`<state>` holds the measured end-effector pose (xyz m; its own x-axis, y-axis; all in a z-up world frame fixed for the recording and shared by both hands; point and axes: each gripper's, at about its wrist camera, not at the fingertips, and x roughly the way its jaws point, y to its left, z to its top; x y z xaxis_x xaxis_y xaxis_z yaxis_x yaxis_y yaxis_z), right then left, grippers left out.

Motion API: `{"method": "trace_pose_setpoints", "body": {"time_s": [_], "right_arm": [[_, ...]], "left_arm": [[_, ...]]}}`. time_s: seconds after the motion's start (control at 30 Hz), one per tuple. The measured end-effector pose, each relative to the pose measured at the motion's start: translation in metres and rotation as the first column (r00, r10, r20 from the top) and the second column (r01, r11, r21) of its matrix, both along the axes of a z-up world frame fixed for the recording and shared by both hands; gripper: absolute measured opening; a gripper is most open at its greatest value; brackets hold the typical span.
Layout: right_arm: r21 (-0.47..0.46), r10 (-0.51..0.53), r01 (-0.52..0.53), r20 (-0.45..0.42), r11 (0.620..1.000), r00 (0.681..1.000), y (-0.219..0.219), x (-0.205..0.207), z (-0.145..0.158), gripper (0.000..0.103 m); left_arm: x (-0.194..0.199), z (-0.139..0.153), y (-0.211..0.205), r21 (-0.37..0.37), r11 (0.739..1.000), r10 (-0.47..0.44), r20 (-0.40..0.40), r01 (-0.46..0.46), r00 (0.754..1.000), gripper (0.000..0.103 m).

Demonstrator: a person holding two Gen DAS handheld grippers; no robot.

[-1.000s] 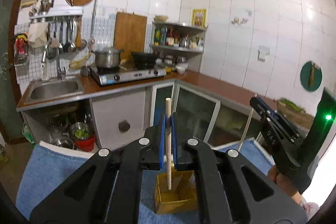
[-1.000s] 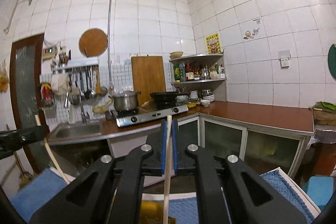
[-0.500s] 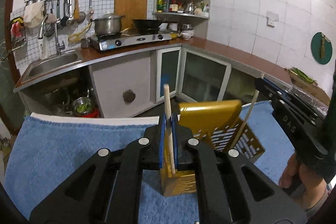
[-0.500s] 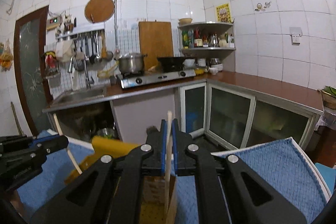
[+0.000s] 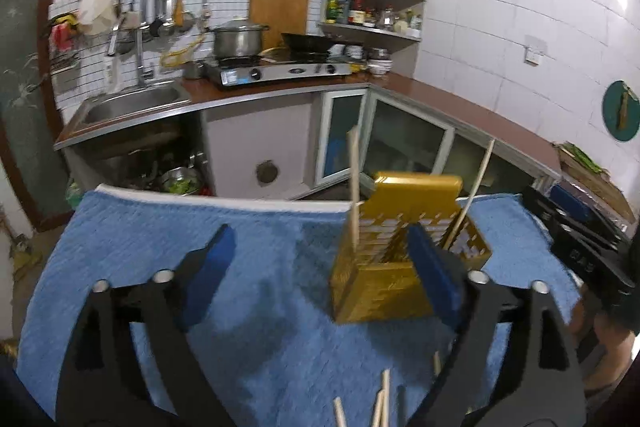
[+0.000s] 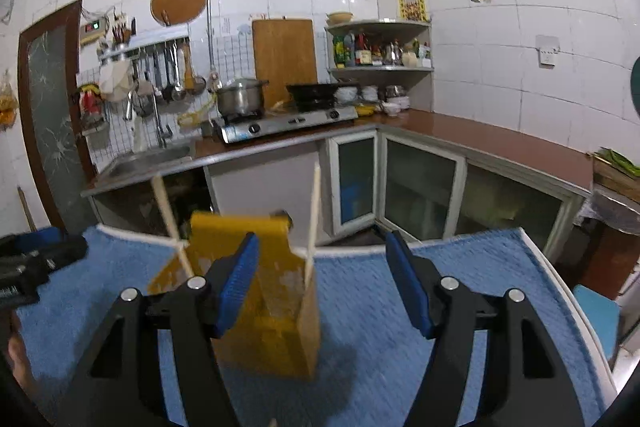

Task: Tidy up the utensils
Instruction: 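Grasp another chopstick with the left tool while the right tool grasps the green-handled fork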

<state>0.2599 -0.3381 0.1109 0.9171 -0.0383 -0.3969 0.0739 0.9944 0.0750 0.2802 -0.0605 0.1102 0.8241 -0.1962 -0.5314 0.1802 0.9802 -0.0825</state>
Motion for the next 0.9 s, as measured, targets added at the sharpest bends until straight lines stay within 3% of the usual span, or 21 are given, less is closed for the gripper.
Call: {"method": "trace_pose_setpoints", "body": {"time_s": [0.3, 0.43, 0.7, 0.9], "right_arm": [[-0.025, -0.046, 0.043, -0.130, 0.999, 0.990, 0.003, -0.048, -0.049, 0.066], [0.000, -0.069, 0.070, -0.175, 0.998, 0.982, 0.007, -0.058, -0.068, 0.066], [-0.048, -0.082, 0.073, -0.219, 0.996, 0.972, 0.022, -0.065, -0.108, 0.066], [-0.046, -0.094, 0.084, -0.295, 0.995, 0.951, 0.021, -0.061, -0.135, 0.066]], "left_arm": [[-0.027, -0.062, 0.015, 0.076, 0.997, 0.015, -0.142, -0.005, 0.990, 0.097], [-0.037, -0.084, 0.018, 0.066, 0.998, 0.008, -0.194, 0.005, 0.981, 0.098], [-0.041, -0.127, 0.014, 0.065, 0.998, -0.004, -0.272, 0.022, 0.962, 0.098], [-0.044, -0.146, 0.010, 0.062, 0.998, -0.005, -0.294, 0.024, 0.956, 0.098]]}}
